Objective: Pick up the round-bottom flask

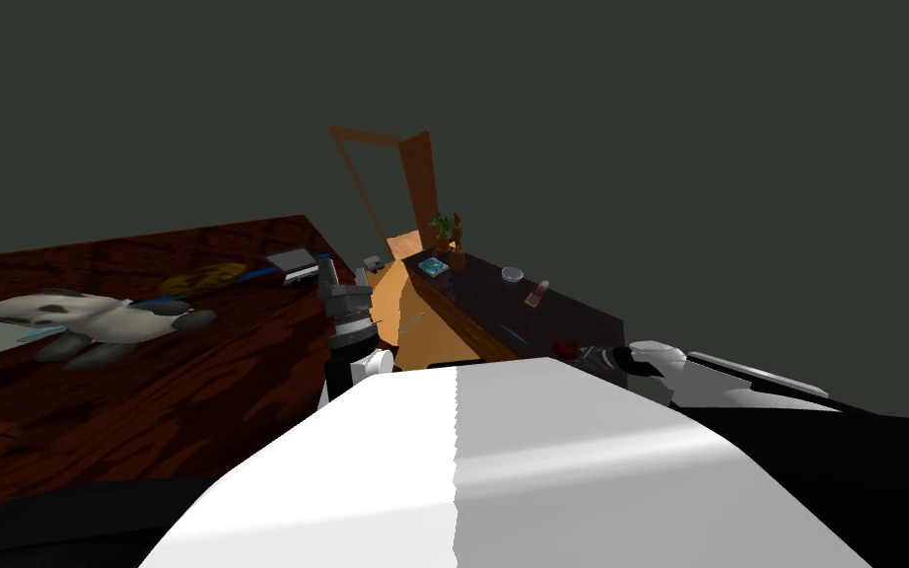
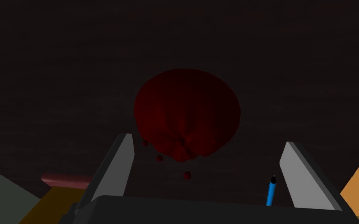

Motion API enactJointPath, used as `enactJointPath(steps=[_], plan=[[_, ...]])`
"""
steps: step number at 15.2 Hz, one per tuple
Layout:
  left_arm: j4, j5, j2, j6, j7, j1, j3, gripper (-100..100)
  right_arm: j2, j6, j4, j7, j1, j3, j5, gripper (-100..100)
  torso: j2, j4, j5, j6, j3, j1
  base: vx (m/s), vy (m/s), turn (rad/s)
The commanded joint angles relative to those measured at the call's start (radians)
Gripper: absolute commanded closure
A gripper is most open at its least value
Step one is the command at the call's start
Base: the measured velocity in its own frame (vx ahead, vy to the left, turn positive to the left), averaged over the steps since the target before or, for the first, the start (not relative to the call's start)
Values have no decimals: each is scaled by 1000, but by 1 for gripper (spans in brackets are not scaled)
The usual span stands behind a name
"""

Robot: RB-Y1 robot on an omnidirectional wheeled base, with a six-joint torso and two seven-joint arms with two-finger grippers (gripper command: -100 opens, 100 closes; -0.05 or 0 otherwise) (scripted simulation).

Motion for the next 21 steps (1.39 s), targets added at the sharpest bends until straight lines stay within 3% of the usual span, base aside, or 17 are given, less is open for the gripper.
enactJointPath(steps=[1, 2, 5, 7, 10, 11, 12, 15, 17, 20, 21], plan=[[0, 0, 0, 0, 0, 0, 0, 0, -18, -7, 41, 10, -18, 22, 19, -100, 0, 0, 0, 0, 0, 0, 43, 26, 227], [0, 0, 0, 0, 0, 0, 0, 0, -18, -7, -9, 10, -18, 22, 19, -100, -1, 0, 0, -1, 0, 1, 58, 27, 189], [0, 0, 0, 0, 0, 0, 0, 0, -9, -10, 31, 11, -28, 20, 19, -100, -1, 0, 0, 0, -1, 1, 31, 12, 16], [0, 0, 0, 0, 0, 0, 0, 0, -35, 45, -37, -7, 19, 45, -20, -100, 1, 0, 0, 0, 0, -1, 3, -21, 84], [0, 0, 0, 0, 0, 0, 0, 0, -80, 145, -203, -50, 96, 82, -77, -100, 2, 0, -1, 0, 1, -5, -5, -70, 136], [0, 0, 0, 0, 0, 0, 0, 0, -80, 155, -208, -50, 96, 82, -77, -100, 2, 0, -1, 0, 1, -6, -7, -70, 69], [0, 0, 0, 0, 0, 0, 0, 0, -95, 189, -259, -64, 122, 95, -97, -100, 2, 0, -2, 0, 1, -7, -3, -47, 62], [0, 0, 0, 0, 0, 0, 0, 0, -125, 258, -345, -93, 173, 120, -135, -100, 3, -1, -6, 1, 1, -9, -23, -29, 84], [0, 0, 0, 0, 0, 0, 0, 0, -125, 258, -361, -93, 173, 120, -135, -100, 3, -2, -9, 2, 0, -11, -13, -15, 45], [0, 0, 0, 0, 0, 0, 0, 0, -155, 327, -444, -121, 225, 145, -174, -100, 2, -2, -11, 2, 0, -12, -14, -17, 49], [0, 0, 0, 0, 0, 0, 0, 0, -155, 327, -463, -121, 225, 145, -174, -100, 3, -2, -12, 3, 0, -12, -22, -23, 73]])
